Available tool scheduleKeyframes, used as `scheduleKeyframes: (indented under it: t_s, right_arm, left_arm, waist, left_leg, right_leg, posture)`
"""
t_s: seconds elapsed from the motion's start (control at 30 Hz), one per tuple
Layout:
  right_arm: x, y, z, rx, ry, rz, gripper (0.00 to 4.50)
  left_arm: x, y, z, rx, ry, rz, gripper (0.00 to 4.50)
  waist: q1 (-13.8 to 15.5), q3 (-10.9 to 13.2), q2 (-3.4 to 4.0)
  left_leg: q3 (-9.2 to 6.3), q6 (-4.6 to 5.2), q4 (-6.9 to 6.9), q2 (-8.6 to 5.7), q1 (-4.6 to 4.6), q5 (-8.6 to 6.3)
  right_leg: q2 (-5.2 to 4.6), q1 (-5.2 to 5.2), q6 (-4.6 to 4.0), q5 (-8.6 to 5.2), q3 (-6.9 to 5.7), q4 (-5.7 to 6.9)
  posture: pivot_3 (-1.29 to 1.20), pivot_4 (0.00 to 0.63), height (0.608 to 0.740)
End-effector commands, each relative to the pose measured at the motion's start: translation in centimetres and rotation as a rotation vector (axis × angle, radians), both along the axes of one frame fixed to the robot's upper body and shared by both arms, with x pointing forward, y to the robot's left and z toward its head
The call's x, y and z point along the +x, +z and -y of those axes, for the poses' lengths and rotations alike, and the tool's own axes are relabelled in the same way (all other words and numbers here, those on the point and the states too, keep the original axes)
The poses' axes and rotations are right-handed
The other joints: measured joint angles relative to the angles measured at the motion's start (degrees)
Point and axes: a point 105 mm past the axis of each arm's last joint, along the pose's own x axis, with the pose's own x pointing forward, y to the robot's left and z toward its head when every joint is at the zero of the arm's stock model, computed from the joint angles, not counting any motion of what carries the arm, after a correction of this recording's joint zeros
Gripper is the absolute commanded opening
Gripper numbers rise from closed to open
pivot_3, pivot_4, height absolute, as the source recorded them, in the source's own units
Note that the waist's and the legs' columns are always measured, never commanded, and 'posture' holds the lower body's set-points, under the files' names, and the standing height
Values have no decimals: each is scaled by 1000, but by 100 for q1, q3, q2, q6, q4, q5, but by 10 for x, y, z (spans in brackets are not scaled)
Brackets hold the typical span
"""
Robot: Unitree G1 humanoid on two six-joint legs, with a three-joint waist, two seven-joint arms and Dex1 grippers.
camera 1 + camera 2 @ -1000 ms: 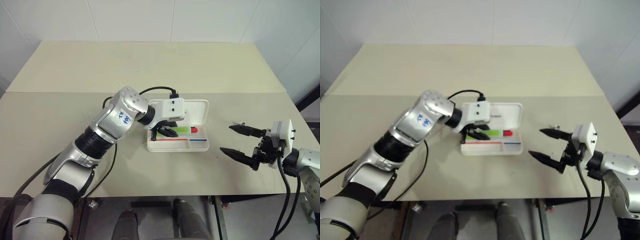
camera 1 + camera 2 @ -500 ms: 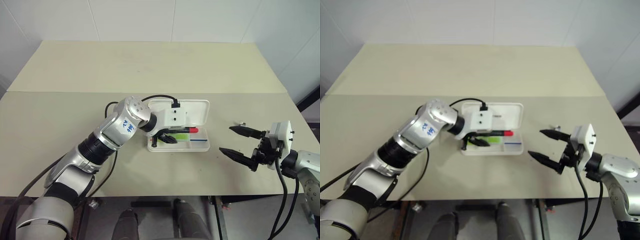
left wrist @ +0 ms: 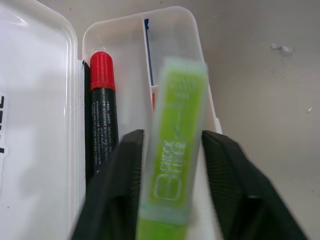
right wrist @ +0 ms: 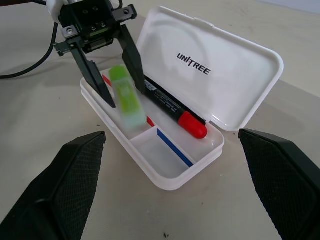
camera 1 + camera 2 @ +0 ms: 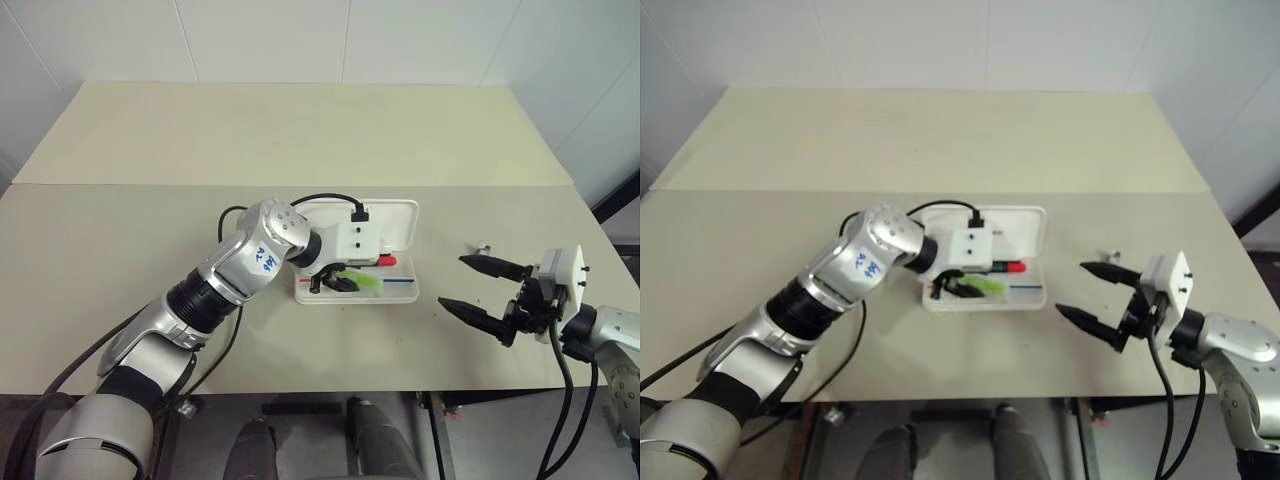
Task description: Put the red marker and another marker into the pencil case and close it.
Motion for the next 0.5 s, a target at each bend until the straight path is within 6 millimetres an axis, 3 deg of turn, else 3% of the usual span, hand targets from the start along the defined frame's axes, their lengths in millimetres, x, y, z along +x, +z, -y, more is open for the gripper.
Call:
scheduleKeyframes:
  t_s: [0.03, 0.13, 0.5]
  right_arm:
    - [-3, 12, -1, 13, 3, 46, 4500]
    - [-3, 12, 0, 11, 0, 44, 4500]
    - [4, 12, -2, 10, -5, 50, 4500]
  left_arm:
    - [-1, 2, 2, 6, -16, 25, 3417]
    - [1, 3, 2, 7, -9, 30, 4466]
    - [7, 11, 6, -64, 58, 38, 4491]
  waist:
    - [3, 0, 0]
    - [4, 0, 0]
    - [4, 0, 0]
  left_leg:
    - [0, 0, 0, 0, 0, 0]
    - [0, 0, 0, 0, -1, 0]
    - [0, 0, 0, 0, -1, 0]
  right_leg:
    - [0, 0, 0, 0, 0, 0]
    - [0, 0, 0, 0, 0, -1]
    - [0, 0, 1, 1, 0, -2]
  posture:
    - [0, 150, 740]
    - [0, 150, 740]
    - [0, 150, 740]
